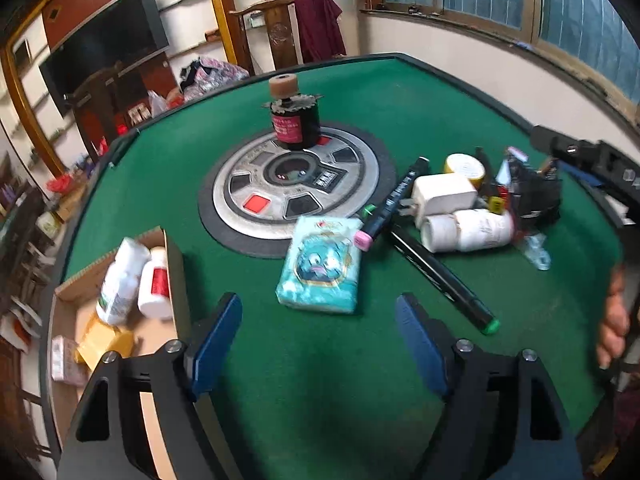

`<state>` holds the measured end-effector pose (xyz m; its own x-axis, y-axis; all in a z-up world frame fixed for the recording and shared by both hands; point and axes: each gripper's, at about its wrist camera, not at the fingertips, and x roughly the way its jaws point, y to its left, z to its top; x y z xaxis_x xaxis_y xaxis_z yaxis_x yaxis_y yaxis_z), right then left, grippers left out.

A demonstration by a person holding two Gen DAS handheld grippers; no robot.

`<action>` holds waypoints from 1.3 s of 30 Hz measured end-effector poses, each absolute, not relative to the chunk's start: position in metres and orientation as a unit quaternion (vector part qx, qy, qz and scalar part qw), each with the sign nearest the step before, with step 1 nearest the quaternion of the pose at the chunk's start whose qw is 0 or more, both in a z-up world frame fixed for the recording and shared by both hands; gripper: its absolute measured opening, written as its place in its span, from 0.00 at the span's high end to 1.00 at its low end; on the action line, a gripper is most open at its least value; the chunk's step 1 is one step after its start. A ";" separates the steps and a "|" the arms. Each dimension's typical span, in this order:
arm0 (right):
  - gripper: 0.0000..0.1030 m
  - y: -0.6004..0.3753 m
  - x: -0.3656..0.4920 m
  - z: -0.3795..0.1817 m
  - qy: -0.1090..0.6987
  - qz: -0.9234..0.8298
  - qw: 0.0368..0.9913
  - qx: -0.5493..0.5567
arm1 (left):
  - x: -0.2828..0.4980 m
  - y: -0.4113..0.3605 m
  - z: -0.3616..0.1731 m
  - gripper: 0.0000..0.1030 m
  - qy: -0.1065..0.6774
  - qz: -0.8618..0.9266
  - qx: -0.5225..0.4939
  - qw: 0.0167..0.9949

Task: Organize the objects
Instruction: 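Grasp the blue cartoon packet with the left tool while the right grasps the black marker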

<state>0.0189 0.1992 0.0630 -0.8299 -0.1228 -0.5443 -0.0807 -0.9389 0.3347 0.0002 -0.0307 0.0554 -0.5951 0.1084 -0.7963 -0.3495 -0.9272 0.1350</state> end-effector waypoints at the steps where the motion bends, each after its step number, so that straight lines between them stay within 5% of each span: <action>1: 0.09 0.199 0.019 0.063 -0.173 -0.941 0.009 0.290 | -0.005 -0.028 0.052 0.22 0.147 0.879 -0.435 0.128; 8: 0.09 0.206 0.017 0.063 -0.188 -0.937 0.013 0.293 | -0.055 -0.010 0.013 0.21 0.183 0.852 -0.477 0.113; 9: 0.09 0.206 0.016 0.063 -0.190 -0.937 0.014 0.294 | -0.059 -0.011 0.013 0.25 0.169 0.857 -0.472 0.121; 11: 0.09 0.206 0.015 0.062 -0.193 -0.935 0.018 0.296 | -0.064 -0.013 0.011 0.50 0.134 0.852 -0.485 0.147; 16: 0.09 0.203 0.015 0.062 -0.192 -0.935 0.024 0.296 | -0.054 -0.010 0.012 0.61 0.140 0.849 -0.484 0.159; 30: 0.09 0.190 0.032 0.076 -0.141 -0.954 -0.002 0.266 | 0.053 -0.079 0.094 0.62 0.002 0.905 -0.389 0.171; 39: 0.09 0.127 0.014 0.102 -0.150 -0.901 0.177 0.367 | 0.113 -0.123 0.098 0.60 -0.041 0.921 -0.351 0.160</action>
<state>0.0140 0.1269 0.1024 -0.6685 -0.4289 -0.6076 0.2089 -0.8923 0.4001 0.1126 -0.1233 0.0982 -0.7016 0.3248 -0.6343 -0.2665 -0.9451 -0.1891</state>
